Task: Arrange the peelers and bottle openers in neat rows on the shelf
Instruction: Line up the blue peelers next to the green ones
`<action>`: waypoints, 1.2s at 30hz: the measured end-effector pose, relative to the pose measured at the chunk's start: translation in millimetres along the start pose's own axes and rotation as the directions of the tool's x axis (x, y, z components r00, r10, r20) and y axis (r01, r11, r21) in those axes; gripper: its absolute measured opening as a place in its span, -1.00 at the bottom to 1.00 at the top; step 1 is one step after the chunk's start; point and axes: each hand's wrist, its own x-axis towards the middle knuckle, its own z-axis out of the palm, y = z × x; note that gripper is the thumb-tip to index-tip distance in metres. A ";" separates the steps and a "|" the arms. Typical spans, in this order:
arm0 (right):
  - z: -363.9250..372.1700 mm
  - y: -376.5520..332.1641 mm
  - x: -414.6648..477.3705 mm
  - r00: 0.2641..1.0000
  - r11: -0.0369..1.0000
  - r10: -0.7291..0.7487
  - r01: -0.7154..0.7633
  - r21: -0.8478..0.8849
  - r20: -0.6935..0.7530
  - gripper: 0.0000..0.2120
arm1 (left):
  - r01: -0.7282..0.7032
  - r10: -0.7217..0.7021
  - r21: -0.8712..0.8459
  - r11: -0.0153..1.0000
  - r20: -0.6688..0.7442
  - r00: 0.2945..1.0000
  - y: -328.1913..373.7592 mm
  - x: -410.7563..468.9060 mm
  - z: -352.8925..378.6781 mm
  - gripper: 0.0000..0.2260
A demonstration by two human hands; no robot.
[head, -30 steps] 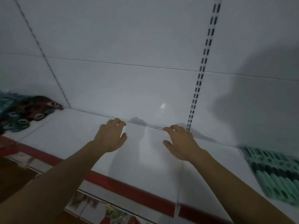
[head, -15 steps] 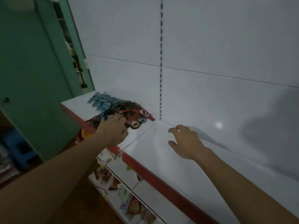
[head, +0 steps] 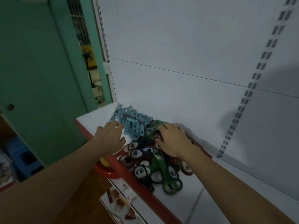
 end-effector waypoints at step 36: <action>86.0 -139.7 222.4 0.451 0.452 0.891 -0.892 -0.005 0.051 -0.51 | 0.412 0.327 -0.910 0.044 0.403 0.855 -146.0 243.2 96.0 -0.61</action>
